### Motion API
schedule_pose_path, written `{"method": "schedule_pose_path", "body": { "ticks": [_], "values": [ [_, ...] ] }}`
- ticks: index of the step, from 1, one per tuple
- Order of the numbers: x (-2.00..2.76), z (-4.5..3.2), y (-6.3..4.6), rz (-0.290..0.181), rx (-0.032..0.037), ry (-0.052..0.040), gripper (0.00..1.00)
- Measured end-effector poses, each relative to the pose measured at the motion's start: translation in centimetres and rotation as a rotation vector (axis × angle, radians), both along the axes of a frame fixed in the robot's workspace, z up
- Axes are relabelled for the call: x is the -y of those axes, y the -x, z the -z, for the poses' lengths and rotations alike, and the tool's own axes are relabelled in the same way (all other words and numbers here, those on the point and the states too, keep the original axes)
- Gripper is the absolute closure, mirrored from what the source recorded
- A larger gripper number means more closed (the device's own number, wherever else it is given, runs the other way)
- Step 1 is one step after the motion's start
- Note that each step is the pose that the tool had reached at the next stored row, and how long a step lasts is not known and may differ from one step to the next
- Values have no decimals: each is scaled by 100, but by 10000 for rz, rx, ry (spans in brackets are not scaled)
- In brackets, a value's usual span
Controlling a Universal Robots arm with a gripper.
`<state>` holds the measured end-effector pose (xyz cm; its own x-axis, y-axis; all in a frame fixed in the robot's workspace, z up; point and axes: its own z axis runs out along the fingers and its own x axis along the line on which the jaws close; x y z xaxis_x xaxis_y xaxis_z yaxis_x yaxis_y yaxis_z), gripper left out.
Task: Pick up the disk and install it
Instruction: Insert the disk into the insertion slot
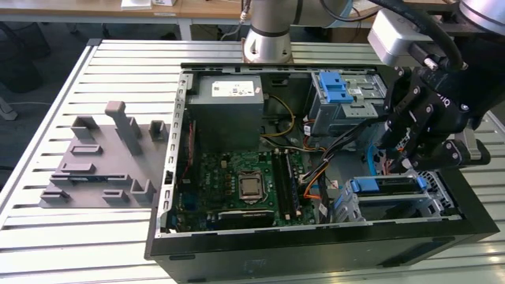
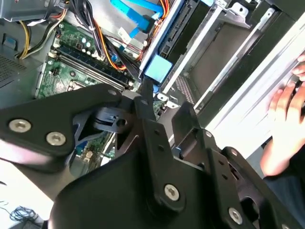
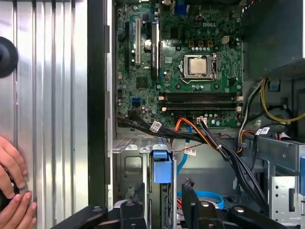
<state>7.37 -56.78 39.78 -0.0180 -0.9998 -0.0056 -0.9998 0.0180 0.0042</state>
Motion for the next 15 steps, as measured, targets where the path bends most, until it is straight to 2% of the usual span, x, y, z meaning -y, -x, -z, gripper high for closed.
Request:
{"method": "schedule_pose_path", "body": {
  "ticks": [2,4,5,8,15],
  "values": [
    [0,17,0,0,1,0,58],
    [0,31,0,0,1,1,70],
    [0,38,0,0,1,1,70],
    [0,62,0,0,1,-1,87],
    [0,97,0,0,1,74,89]
  ]
}}
